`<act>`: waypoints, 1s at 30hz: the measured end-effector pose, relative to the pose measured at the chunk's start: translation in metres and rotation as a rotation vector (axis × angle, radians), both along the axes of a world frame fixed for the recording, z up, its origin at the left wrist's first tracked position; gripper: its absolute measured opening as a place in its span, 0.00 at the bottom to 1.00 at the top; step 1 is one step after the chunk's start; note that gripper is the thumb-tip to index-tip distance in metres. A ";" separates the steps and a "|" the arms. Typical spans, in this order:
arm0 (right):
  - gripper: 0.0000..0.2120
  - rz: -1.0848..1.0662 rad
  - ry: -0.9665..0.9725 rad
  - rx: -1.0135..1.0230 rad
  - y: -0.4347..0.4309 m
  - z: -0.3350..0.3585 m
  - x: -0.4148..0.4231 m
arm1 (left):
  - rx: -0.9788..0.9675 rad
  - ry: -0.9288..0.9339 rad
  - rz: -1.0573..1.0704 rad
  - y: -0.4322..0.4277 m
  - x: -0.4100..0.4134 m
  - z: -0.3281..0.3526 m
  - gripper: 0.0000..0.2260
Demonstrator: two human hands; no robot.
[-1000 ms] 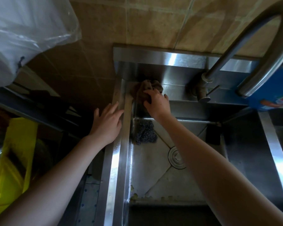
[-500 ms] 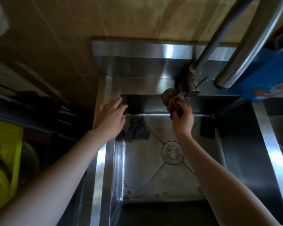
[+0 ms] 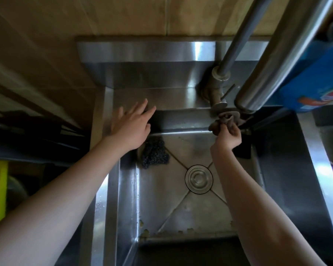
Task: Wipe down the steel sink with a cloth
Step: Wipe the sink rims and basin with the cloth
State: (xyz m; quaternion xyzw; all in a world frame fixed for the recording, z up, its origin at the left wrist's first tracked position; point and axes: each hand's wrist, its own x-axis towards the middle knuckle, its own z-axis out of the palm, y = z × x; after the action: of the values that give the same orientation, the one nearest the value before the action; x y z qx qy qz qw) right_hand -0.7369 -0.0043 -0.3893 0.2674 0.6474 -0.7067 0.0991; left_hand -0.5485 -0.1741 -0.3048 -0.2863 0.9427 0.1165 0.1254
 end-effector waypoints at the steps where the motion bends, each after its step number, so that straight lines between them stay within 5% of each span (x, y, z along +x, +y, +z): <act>1: 0.11 -0.026 -0.029 -0.039 -0.010 0.001 0.004 | 0.001 -0.004 -0.004 0.000 -0.001 -0.001 0.24; 6: 0.13 -0.050 -0.286 -0.250 -0.060 -0.006 0.052 | -0.019 -0.019 -0.004 0.000 0.000 -0.007 0.25; 12: 0.15 0.196 -0.531 -0.422 -0.088 -0.024 0.091 | -0.042 -0.020 0.033 0.002 -0.008 -0.008 0.25; 19: 0.13 0.159 -0.562 -0.443 -0.062 -0.030 0.053 | -0.053 -0.040 0.032 0.003 -0.008 -0.008 0.28; 23: 0.10 0.143 -0.242 -0.070 -0.010 -0.033 -0.008 | -0.081 -0.032 0.027 0.005 -0.009 -0.008 0.29; 28: 0.13 0.589 -0.002 0.732 0.030 -0.048 -0.040 | -0.105 -0.037 0.026 0.006 -0.012 -0.009 0.29; 30: 0.15 0.786 0.031 0.870 0.030 -0.060 -0.031 | -0.121 -0.033 0.027 0.007 -0.013 -0.009 0.28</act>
State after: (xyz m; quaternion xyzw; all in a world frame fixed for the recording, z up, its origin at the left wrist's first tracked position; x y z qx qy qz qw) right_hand -0.7677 0.0262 -0.4496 0.0130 0.9300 -0.2900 0.2254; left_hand -0.5618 -0.1671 -0.3139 -0.3081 0.9418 0.0564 0.1219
